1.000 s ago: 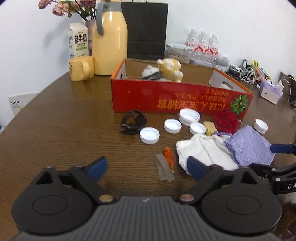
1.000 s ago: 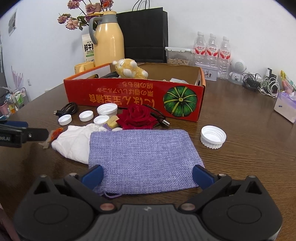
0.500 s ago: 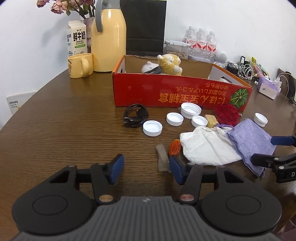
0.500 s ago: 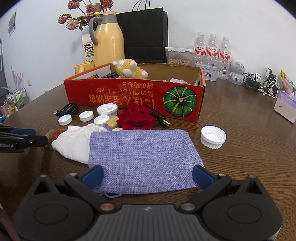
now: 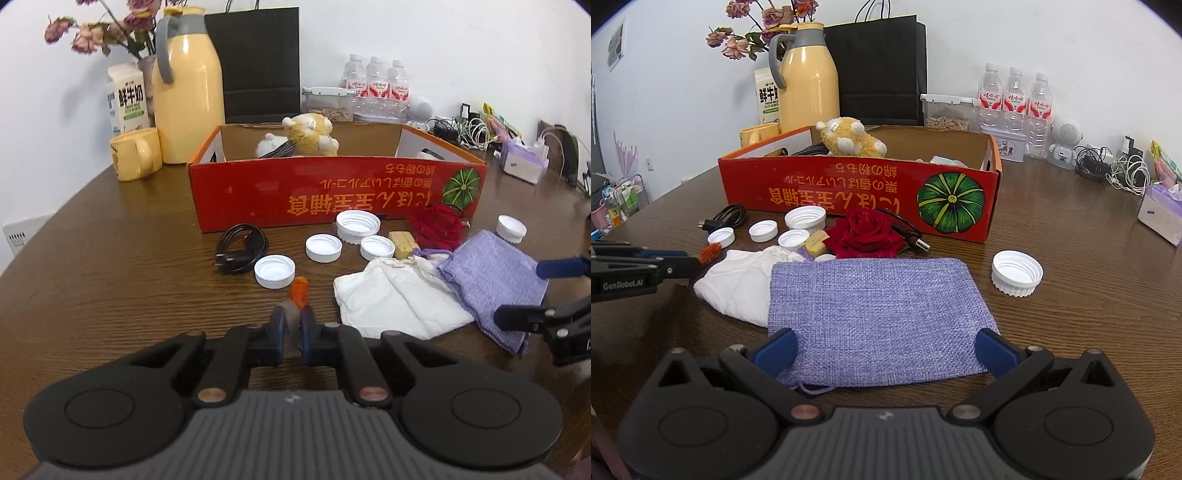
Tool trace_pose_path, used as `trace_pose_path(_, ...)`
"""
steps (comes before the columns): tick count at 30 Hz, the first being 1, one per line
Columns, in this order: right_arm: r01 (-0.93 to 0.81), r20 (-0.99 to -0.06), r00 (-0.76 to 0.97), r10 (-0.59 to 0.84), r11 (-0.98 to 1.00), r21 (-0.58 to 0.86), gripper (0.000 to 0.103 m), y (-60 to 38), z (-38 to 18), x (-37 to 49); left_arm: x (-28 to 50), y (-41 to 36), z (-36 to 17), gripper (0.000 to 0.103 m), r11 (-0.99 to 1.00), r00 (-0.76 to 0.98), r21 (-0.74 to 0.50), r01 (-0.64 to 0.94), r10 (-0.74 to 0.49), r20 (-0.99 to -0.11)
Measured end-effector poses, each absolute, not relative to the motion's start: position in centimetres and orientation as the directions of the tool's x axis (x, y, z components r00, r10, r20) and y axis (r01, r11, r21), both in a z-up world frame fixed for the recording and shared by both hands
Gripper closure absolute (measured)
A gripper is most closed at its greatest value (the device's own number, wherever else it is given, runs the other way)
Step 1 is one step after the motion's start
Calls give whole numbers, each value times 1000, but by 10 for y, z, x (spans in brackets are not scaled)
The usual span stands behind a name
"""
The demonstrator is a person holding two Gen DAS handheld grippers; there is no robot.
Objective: Organize objects
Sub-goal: 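Move both open tools back over the items on the table, then grasp the purple cloth bag with the right tool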
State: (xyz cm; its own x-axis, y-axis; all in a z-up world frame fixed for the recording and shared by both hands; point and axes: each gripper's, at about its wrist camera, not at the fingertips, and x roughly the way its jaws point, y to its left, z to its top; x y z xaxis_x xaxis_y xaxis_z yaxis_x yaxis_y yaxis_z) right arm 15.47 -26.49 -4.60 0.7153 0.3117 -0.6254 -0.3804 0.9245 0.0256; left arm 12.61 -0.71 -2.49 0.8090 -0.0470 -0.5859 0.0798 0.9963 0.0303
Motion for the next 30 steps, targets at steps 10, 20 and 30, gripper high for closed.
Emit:
trace_pose_path(10, -380, -625, 716, 311, 925, 26, 0, -265, -46, 155, 112, 5, -17, 98, 996, 828, -36, 79, -86, -554)
trace_pose_path(20, -381, -625, 716, 312, 924, 25, 0, -265, -46, 154, 112, 8, -23, 96, 995, 807, -47, 90, -100, -583)
trace_pose_path(30, -382, -625, 715, 312, 924, 25, 0, -265, -46, 154, 108, 19, -23, 84, 993, 797, -101, 67, -115, -594)
